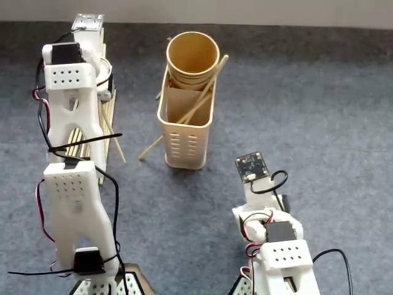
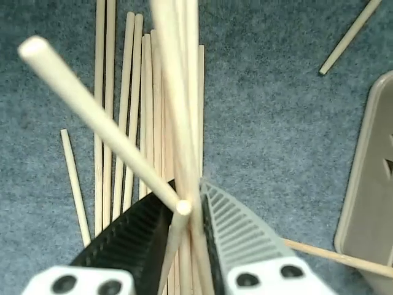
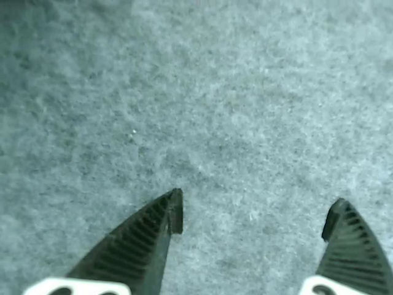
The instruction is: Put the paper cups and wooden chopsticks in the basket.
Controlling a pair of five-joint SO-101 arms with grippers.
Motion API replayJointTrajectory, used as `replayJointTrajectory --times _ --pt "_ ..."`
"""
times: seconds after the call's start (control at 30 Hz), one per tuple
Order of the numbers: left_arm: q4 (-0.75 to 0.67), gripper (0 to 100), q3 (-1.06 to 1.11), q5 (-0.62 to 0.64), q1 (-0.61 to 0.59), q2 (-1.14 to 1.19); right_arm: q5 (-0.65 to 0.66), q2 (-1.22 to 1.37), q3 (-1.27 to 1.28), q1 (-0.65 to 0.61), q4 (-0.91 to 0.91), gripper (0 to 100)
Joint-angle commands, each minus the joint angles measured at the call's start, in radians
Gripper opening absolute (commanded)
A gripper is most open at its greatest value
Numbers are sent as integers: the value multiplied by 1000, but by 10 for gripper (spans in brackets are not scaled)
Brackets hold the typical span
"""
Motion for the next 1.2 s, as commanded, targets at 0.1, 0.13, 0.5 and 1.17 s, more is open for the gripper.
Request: replayJointTrajectory --times 0.1,0.13,0.5,1.17 --pt "8 65 1 8 65 12 11 -13 -7 -7 -16 358" --pt "8 36 1 8 67 13 11 -13 -7 -7 -16 358" --pt "11 3 -255 15 76 -8 11 -13 -7 -7 -16 358" --pt "-195 5 -596 281 309 -387 11 -13 -7 -7 -16 358"
